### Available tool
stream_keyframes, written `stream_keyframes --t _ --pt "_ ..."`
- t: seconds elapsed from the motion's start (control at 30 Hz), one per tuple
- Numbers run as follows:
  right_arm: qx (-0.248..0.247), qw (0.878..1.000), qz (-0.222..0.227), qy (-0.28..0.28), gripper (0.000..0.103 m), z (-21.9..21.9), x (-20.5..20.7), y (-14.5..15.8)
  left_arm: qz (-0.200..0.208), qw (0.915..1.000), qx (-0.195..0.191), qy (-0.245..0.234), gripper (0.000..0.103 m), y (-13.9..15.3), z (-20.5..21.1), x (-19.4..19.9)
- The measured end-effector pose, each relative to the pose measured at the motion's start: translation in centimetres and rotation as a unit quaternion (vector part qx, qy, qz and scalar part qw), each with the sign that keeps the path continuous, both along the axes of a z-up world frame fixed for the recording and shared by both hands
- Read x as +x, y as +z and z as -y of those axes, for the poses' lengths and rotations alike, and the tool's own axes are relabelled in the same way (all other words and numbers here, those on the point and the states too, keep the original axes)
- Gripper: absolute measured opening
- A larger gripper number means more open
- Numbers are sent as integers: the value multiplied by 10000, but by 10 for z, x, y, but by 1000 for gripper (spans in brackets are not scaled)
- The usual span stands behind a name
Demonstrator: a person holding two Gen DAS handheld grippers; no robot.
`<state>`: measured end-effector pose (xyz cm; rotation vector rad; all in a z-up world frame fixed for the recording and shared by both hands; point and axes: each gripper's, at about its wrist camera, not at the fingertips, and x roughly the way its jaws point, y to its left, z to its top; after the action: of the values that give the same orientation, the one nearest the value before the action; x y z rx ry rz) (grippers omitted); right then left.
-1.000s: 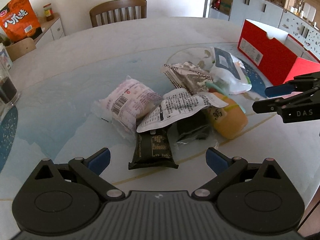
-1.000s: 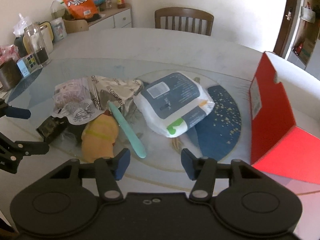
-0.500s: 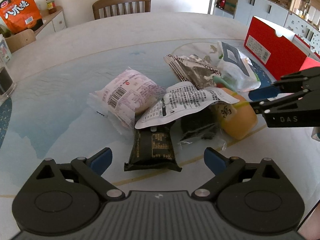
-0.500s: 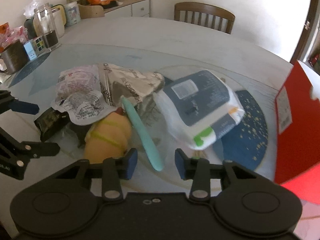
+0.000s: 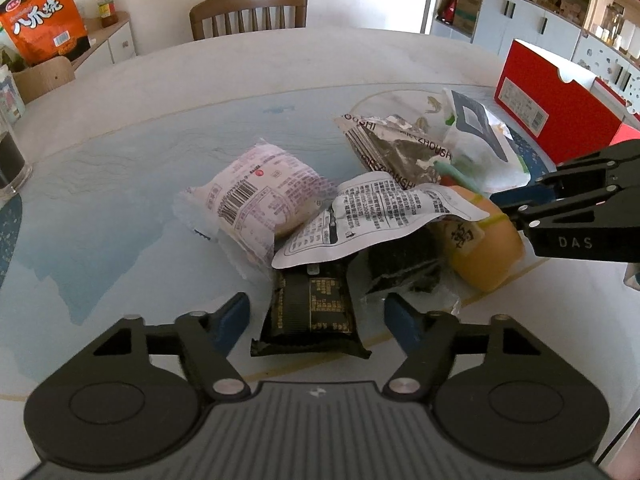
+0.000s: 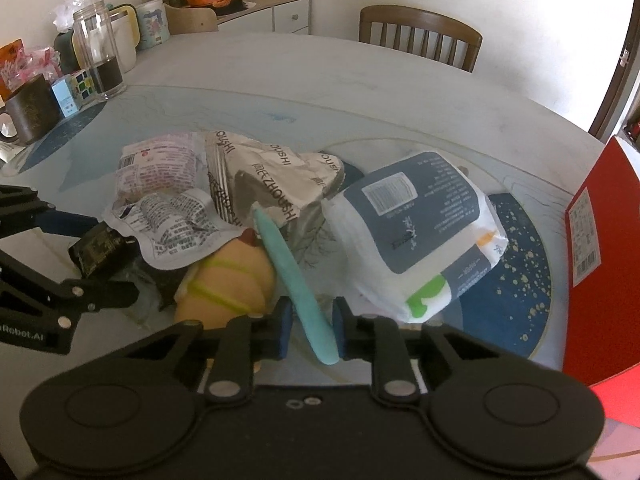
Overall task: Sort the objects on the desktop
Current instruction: 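Grasp the black snack packet with the left tool while the right tool grasps the teal stick, then carry the black packet with the left tool while the right tool carries the teal stick to the box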
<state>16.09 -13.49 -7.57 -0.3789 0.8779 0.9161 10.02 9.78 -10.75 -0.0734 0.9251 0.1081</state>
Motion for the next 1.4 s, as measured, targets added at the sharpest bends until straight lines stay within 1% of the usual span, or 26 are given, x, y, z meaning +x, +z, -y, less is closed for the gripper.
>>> stream_keyframes --t 0.07,0.1,0.17,0.2,0.4,0.8,0.97,1.17,1.4 --pt "9 10000 -13 2 19 -1 0 0 1 10000 -11 -2 60 0 0 0" --pt "15 10000 -19 2 18 0 0 0 8 10000 -8 -2 54 1 0 0" --pt "25 10000 -27 1 16 -1 0 1 6 10000 -28 7 48 2 -1 0" --pt "22 10000 -33 -12 15 -1 -1 1 8 10000 -56 13 44 2 -2 0" --pt "-8 10000 -87 -16 10 1 -1 3 -2 10000 -35 -46 40 7 -1 -3" --pt "131 9997 -132 -185 10 20 -6 14 63 9996 -215 -144 34 25 -3 -27" --pt "163 9992 -140 -334 10 32 -10 21 81 9994 -308 -160 34 31 -5 -34" --pt "213 9986 -162 -463 10 44 -15 30 251 9987 -355 -280 34 47 -2 -45" --pt "254 9978 -135 -600 10 57 -22 45 518 9971 -406 -370 34 67 0 -49"
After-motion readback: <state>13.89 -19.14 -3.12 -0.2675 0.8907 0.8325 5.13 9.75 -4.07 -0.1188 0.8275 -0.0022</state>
